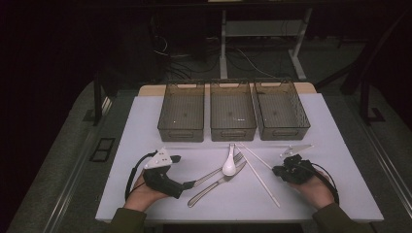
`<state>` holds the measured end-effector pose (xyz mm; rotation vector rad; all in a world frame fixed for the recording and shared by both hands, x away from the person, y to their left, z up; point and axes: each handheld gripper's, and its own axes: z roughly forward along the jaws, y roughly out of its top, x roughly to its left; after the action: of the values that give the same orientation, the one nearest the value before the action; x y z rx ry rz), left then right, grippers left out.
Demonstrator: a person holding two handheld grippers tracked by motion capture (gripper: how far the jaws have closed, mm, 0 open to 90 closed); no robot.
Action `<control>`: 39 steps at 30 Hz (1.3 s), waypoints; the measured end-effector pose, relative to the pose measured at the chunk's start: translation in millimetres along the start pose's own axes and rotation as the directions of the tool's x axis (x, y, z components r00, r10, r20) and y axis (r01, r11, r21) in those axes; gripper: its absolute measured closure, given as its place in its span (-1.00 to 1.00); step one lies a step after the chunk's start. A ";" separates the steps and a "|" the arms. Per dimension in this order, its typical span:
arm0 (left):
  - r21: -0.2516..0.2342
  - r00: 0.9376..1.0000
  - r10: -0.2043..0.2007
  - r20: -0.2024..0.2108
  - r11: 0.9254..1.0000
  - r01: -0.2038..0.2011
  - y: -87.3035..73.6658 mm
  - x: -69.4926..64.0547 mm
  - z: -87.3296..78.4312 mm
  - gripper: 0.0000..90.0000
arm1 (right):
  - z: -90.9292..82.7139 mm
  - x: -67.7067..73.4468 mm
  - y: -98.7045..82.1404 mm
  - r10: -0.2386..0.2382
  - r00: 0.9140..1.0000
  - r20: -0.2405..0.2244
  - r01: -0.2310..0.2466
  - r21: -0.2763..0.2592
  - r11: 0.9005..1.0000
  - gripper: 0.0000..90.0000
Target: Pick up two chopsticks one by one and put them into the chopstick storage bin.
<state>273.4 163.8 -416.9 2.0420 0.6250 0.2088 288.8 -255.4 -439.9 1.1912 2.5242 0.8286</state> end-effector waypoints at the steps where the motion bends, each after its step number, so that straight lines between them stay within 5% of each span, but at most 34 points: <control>1: 0.002 1.000 0.000 0.000 1.000 0.000 0.1 0.0 -0.1 -1.00 | -0.1 0.8 -0.3 0.000 1.000 0.004 0.000 0.000 1.000 0.86; 12: -0.004 1.000 -0.002 0.000 1.000 0.002 -0.2 0.8 -0.8 -1.00 | -11.6 -5.7 -3.4 0.037 0.999 0.000 -0.037 -0.041 0.998 0.88; 39: -0.010 1.000 -0.002 0.020 1.000 0.002 -3.4 -0.2 4.9 -1.00 | -56.6 -13.2 6.0 0.023 0.990 -0.139 -0.046 -0.167 0.985 0.88</control>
<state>274.0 161.4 -422.3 2.0313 0.6121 0.1896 276.9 -284.6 -390.7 1.1621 2.4832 1.1464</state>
